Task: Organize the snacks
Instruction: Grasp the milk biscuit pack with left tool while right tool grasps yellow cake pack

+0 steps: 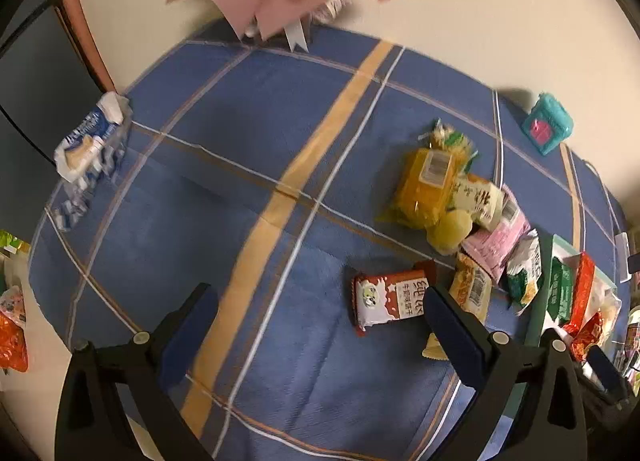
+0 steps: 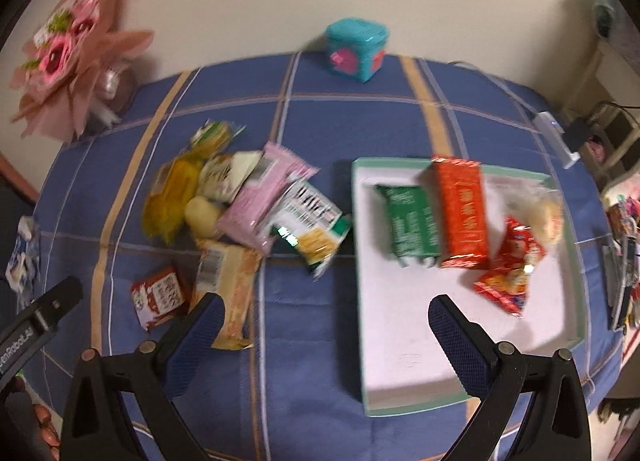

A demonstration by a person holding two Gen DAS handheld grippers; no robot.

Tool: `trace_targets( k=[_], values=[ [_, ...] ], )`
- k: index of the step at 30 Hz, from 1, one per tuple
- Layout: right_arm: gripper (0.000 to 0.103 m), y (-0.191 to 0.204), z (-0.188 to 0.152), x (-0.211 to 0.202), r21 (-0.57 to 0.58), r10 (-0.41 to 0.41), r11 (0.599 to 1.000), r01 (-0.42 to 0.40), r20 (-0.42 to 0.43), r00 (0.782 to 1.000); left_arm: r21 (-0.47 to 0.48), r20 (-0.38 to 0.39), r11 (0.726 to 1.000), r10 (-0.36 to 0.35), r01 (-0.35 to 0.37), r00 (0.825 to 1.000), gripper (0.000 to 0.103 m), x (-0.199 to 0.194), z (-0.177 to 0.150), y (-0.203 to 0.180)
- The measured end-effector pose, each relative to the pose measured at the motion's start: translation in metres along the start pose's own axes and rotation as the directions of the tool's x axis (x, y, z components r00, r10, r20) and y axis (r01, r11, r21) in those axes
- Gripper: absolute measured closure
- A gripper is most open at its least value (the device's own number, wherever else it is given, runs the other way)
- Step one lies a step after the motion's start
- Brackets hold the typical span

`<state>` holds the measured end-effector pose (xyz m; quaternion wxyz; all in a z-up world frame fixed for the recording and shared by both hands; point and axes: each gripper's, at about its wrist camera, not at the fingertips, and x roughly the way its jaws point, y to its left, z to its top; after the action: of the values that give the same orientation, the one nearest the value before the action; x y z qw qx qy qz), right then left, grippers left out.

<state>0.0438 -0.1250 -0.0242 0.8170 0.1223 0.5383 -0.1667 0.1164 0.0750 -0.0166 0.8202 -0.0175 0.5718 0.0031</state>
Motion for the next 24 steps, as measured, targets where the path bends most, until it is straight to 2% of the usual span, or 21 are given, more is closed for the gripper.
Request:
trace_targets(
  k=[4,12,24],
  values=[
    [0.000,0.011,-0.004,0.022,-0.016,0.023,1.000,-0.024,-0.038,0.999,-0.005,-0.046,1.000,-0.006,0.005,0.999,0.001,0.018,-0.002,-0.006],
    [0.000,0.020,-0.008,0.049,-0.015,0.057,0.998,-0.059,-0.078,0.995,-0.088,-0.114,0.996,0.001,-0.011,0.993,0.001,0.049,-0.001,0.001],
    [0.000,0.051,-0.007,0.070,-0.078,0.099,0.991,-0.106,-0.083,0.992,-0.131,-0.114,0.991,-0.008,-0.007,0.993,0.001,0.055,0.007,0.011]
  ],
)
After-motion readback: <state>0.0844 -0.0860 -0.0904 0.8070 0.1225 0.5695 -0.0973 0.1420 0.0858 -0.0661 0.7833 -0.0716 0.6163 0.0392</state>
